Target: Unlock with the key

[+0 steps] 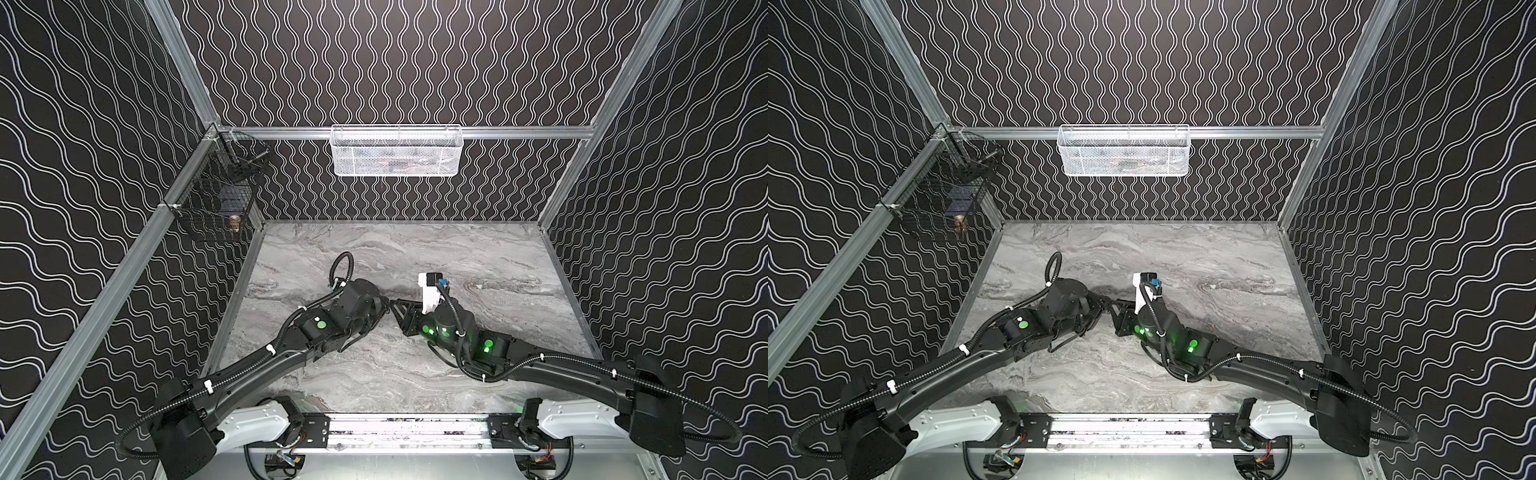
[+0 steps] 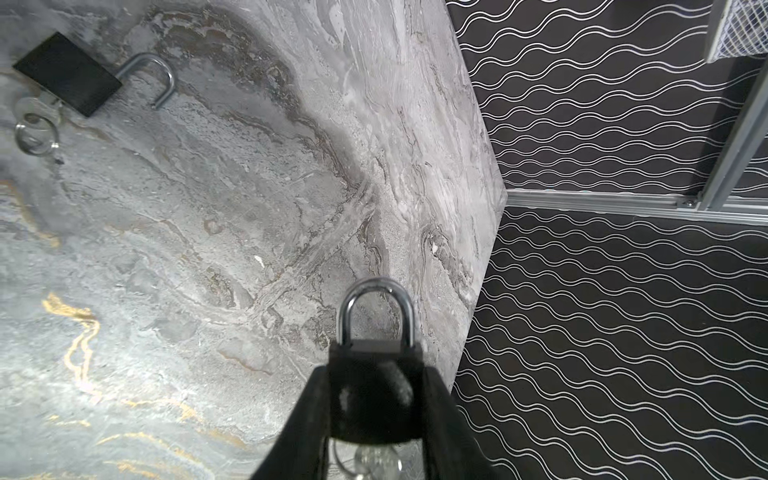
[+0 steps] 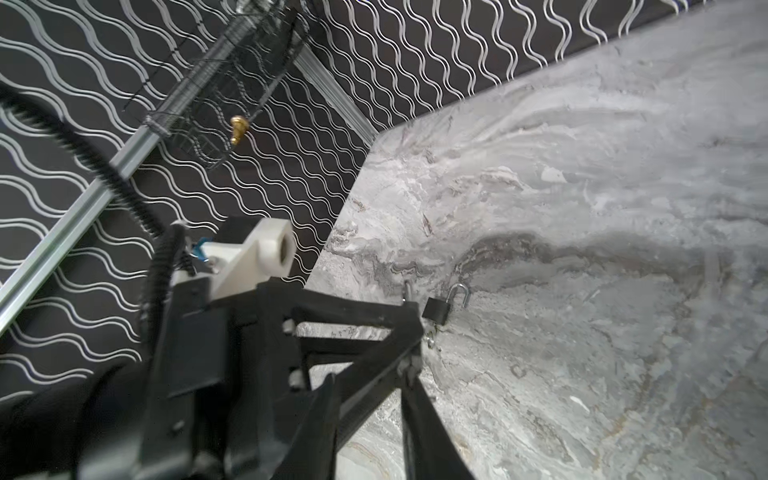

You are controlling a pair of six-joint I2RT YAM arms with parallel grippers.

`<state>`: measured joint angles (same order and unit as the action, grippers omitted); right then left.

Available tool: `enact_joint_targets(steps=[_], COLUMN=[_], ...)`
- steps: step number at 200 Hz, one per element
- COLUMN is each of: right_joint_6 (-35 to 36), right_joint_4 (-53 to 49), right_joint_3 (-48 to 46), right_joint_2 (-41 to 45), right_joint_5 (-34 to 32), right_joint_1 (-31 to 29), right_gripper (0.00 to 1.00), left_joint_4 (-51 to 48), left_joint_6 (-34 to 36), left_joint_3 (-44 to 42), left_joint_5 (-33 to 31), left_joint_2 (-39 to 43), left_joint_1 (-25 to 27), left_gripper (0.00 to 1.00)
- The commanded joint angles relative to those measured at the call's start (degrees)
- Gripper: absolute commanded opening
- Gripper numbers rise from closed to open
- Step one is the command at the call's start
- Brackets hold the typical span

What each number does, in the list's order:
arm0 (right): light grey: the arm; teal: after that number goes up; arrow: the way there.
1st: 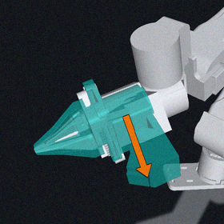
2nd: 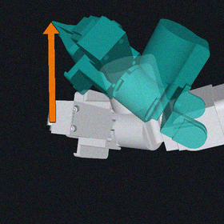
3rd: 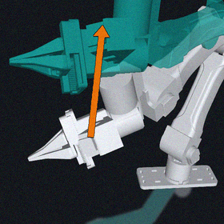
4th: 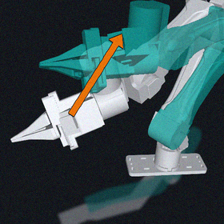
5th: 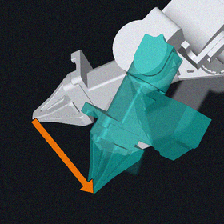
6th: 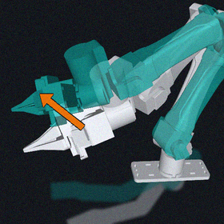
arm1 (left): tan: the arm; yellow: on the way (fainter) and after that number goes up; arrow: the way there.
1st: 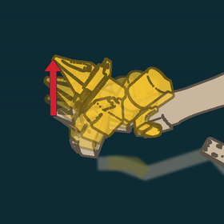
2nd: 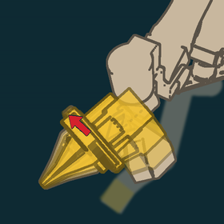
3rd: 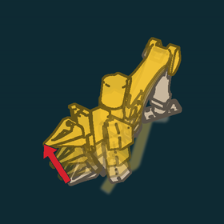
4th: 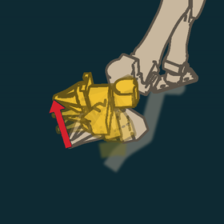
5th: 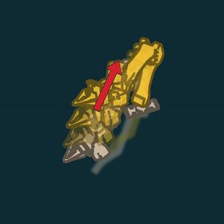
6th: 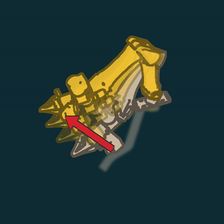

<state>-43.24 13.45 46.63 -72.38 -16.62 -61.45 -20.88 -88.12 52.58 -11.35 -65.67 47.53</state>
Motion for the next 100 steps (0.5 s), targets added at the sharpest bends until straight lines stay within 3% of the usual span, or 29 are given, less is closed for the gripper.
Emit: enact_joint_targets(steps=[1, 100], right_joint_6=[-2.92, -4.37], right_joint_4=[-1.88, -0.88], right_joint_3=[0.85, 2.19], right_joint_2=[-0.83, -5.01], right_joint_5=[1.46, 4.72], right_joint_1=[0.45, 1.19], right_gripper=[0.26, 0.20], left_joint_4=[0.07, -0.21], left_joint_6=[0.58, 0.59], left_joint_3=[0.34, 0.68], left_joint_5=[-1.22, -1.59], left_joint_2=[0.27, 0.40], left_joint_1=[-0.04, -0.07], left_gripper=[0.00, 0.00])
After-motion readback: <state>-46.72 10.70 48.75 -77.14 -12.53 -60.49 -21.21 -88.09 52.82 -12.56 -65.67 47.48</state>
